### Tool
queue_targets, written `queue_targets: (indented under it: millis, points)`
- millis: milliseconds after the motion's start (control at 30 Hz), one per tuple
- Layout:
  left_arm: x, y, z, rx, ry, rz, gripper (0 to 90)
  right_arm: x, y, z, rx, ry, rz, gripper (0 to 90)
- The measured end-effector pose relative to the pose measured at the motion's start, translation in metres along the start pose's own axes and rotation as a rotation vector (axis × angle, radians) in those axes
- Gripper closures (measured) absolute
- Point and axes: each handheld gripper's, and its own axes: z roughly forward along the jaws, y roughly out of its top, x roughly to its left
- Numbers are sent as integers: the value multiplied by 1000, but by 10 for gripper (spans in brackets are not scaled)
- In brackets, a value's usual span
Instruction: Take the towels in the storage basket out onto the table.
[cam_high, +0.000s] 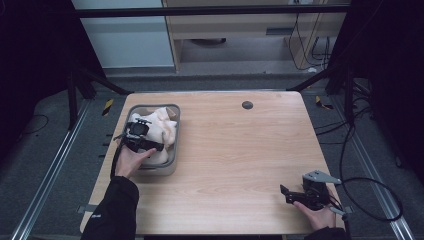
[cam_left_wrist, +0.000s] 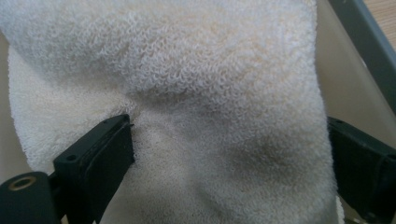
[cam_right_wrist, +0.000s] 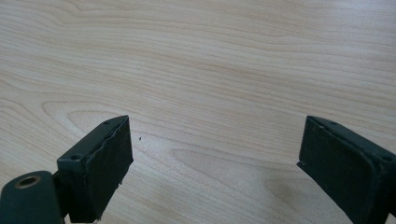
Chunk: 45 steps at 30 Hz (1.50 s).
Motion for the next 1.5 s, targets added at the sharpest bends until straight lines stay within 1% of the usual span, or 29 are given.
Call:
queue_targets:
  millis: [33, 100, 133, 167, 200, 233, 267, 300, 367, 467, 567, 667, 733, 833, 867, 900, 1033, 1067, 1100, 1300, 1400, 1500]
  points:
    - [0, -1, 1, -1, 4, -4, 117, 0, 0, 0, 1, 2, -6, 96]
    - [1, -2, 1, 1, 5, -4, 125, 0, 0, 0, 5, 5, -4, 96]
    - [1, -2, 1, 3, 2, -10, 150, 1, 0, 0, 8, 5, -1, 96]
    - [2, -3, 1, 5, 4, -17, 199, 1, 0, 0, 7, 6, -2, 96]
    - [3, -3, 2, 8, 6, -23, 199, 1, 0, 0, 7, 6, -2, 96]
    - [4, -4, 2, 8, 7, -26, 269, 1, 0, 0, 10, 8, -1, 95]
    - [4, -4, 2, 14, 3, -33, 269, 1, 0, 0, 10, 8, -1, 95]
    - [5, -5, 2, 18, 5, -37, 298, 1, 0, 0, 10, 8, -2, 96]
    - [6, -6, 2, 25, -2, -45, 383, 1, 0, 0, 11, 9, -2, 96]
    - [8, -7, 1, 33, -9, -64, 483, 1, 0, 1, 10, 6, -9, 95]
    - [10, -8, 0, 42, -13, -73, 544, 1, 0, 1, 14, 10, -7, 96]
    - [12, -8, -2, 39, -17, -82, 590, 1, 0, 1, 14, 13, -11, 96]
    - [12, -9, -3, 34, -13, -78, 611, 1, 0, 1, 15, 13, -11, 96]
    - [12, -9, -9, 8, -14, -75, 632, 1, 0, 1, 15, 15, -9, 96]
    - [12, -9, -9, 8, -14, -75, 635, 1, 0, 1, 15, 15, -9, 96]
    - [12, -10, -12, 0, -16, -69, 635, 1, 0, 1, 14, 15, -8, 96]
    - [13, -11, -21, -37, -17, -69, 639, 1, 0, 2, 14, 12, -15, 96]
    - [13, -11, -26, -58, -16, -67, 640, 1, 0, 2, 15, 13, -11, 96]
    - [13, -11, -26, -58, -16, -67, 641, 1, 0, 2, 15, 13, -11, 96]
    - [13, -8, -49, -130, -4, -55, 648, 1, 0, 2, 17, 13, -14, 96]
    - [14, -6, -62, -170, -8, -52, 650, 2, 0, 2, 19, 14, -10, 96]
    - [13, -5, -75, -196, -9, -40, 651, 2, 0, 2, 20, 14, -15, 95]
